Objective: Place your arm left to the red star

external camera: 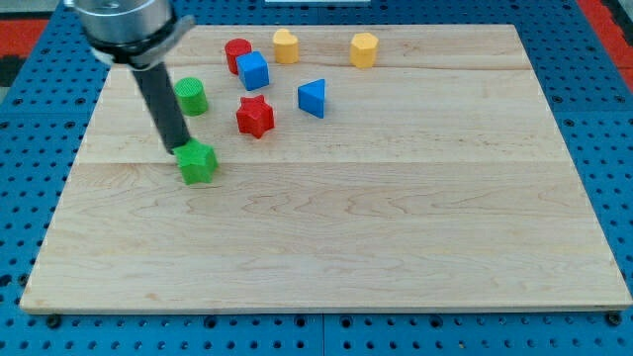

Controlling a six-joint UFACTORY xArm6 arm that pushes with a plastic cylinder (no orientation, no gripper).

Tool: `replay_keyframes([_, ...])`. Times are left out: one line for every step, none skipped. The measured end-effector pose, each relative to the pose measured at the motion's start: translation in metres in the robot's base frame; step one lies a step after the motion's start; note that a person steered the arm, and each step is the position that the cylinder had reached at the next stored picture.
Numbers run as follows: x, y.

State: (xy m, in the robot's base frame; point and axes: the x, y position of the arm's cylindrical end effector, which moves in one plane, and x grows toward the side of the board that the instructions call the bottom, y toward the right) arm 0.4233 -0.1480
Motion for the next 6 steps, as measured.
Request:
replay_keyframes([0.032, 0.022])
replay_keyframes([0.055, 0.02])
replay_keyframes([0.056, 0.076])
replay_keyframes([0.048, 0.126])
replay_keyframes([0.077, 0.122])
replay_keyframes([0.106, 0.057])
